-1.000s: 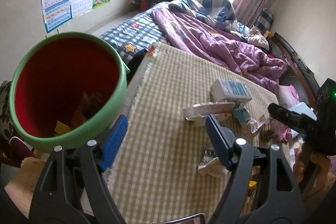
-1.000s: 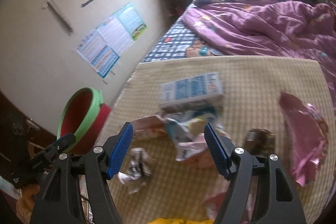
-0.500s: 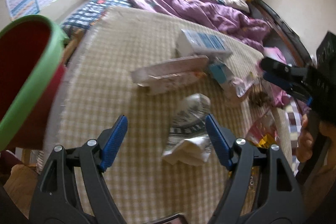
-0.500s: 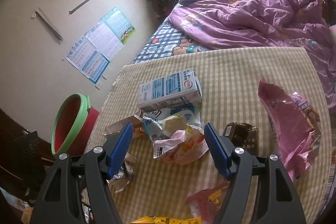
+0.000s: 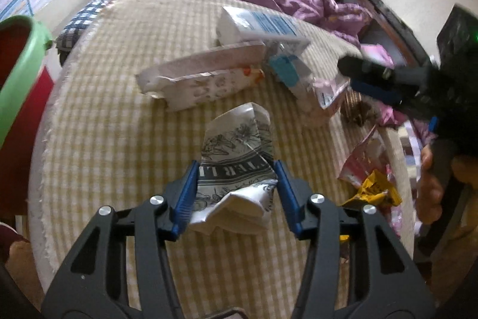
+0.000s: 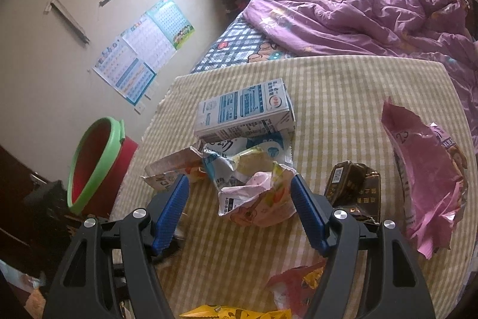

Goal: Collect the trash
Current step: 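Grasp the white printed paper wrapper with the left tool, then lift the white wrapper toward the bin with the left tool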

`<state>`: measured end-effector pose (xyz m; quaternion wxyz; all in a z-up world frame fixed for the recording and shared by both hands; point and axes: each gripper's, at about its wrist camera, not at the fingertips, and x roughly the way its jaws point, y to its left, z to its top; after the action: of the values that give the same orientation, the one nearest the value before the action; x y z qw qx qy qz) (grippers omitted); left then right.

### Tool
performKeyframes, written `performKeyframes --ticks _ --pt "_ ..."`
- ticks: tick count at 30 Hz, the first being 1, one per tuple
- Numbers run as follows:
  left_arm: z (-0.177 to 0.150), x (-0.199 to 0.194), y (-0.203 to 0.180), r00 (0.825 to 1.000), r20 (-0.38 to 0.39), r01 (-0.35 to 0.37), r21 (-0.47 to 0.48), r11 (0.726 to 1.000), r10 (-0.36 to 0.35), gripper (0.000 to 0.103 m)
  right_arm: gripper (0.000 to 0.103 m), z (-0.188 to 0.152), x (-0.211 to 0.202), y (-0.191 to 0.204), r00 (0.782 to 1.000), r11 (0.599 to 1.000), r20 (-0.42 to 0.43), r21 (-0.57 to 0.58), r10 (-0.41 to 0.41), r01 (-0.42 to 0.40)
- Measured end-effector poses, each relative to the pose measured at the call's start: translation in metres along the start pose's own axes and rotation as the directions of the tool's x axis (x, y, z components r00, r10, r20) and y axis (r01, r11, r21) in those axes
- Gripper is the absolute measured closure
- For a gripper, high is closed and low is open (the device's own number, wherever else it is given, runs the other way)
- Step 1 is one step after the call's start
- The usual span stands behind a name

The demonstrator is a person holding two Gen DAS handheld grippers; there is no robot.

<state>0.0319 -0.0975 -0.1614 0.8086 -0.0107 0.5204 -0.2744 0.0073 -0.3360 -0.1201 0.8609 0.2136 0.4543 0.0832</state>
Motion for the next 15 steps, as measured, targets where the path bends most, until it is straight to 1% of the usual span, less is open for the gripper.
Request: performKeyframes --ticks 2,6,8,10,13,15 --pt "0.002 -0.011 0.006 0.999 0.034 -0.009 -0.028 1.0 0.01 0.054 0.035 0.001 0.006 0.001 1.0 1.0 -0.02 -0.013 -0.015 0.015" --pt "0.009 -0.042 0.025 0.99 0.123 -0.06 -0.088 0.994 0.071 0.054 0.035 0.004 0.016 0.0 0.998 0.999 -0.043 -0.023 -0.038 0.037" --pt "0.012 -0.061 0.037 0.978 0.174 -0.096 -0.125 0.988 0.117 0.054 0.035 0.004 0.019 -0.001 0.998 0.999 -0.047 -0.024 -0.048 0.047" --pt "0.013 -0.078 0.048 0.961 0.219 -0.136 -0.161 0.978 0.169 0.054 0.034 0.005 0.024 -0.003 0.996 0.998 -0.059 -0.02 -0.062 0.061" --pt "0.014 -0.095 0.063 0.945 0.252 -0.157 -0.212 0.964 0.21 0.054 0.033 0.002 0.034 -0.005 0.992 0.996 -0.096 -0.019 -0.083 0.082" --pt "0.014 -0.102 0.072 0.938 0.263 -0.161 -0.244 0.956 0.225 0.054 0.033 0.0 0.036 -0.004 0.991 0.996 -0.104 -0.027 -0.085 0.083"
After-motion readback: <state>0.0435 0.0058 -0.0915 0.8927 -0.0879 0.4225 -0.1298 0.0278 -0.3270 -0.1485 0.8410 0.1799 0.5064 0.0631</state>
